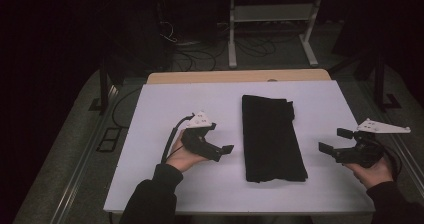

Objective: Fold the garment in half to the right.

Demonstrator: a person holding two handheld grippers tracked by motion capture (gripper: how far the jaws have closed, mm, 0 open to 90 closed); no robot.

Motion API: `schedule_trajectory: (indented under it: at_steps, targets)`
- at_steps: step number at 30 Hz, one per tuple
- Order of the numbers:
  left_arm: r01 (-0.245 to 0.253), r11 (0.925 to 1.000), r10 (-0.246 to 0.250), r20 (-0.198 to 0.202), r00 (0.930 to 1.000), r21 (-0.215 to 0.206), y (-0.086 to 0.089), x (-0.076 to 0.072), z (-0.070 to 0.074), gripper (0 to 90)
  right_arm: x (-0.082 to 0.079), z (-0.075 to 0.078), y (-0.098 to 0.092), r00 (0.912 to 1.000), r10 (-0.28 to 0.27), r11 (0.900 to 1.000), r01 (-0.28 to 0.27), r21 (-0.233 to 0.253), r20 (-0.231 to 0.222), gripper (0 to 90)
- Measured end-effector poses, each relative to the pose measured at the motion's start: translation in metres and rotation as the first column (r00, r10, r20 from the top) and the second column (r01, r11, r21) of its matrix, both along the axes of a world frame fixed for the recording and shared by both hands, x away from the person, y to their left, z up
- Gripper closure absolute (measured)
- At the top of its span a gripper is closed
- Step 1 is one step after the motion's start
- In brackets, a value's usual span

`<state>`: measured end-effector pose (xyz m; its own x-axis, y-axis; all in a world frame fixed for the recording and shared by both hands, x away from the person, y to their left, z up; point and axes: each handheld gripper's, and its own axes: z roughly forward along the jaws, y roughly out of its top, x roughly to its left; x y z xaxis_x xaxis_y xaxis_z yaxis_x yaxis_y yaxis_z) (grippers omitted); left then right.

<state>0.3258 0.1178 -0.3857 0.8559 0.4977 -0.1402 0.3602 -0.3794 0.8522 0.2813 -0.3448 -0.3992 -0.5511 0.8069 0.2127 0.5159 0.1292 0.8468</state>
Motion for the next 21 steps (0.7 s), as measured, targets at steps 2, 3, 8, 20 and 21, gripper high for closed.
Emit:
schedule_trajectory:
  at_steps: [2,3,8,20,21]
  targets:
    - [-0.006,1.0000,0.006,0.000,1.0000,-0.002,0.005,-0.002,-0.001,0.0,-0.002,0.000,0.001,1.0000,0.007,1.000,-0.007,-0.002,0.002,0.0]
    - [-0.006,1.0000,0.006,0.003,1.0000,-0.004,0.007,-0.003,-0.001,0.0,-0.002,0.000,0.002,0.9999,0.011,1.000,-0.011,-0.001,0.004,0.0]
    - [-0.022,0.9998,0.022,0.003,0.9998,-0.004,0.020,-0.009,-0.004,0.0,-0.006,0.000,0.004,0.9998,0.020,1.000,-0.020,0.005,0.002,0.0]
    - [-0.074,0.9971,0.074,0.005,0.9972,-0.017,0.050,-0.016,-0.010,0.0,-0.011,-0.005,0.009,0.9990,0.046,0.999,-0.046,-0.010,-0.003,0.0]
    - [-0.081,0.9965,0.081,0.007,0.9967,-0.021,0.054,-0.017,-0.011,0.0,-0.011,-0.005,0.009,0.9990,0.044,0.999,-0.044,-0.009,-0.002,0.0]
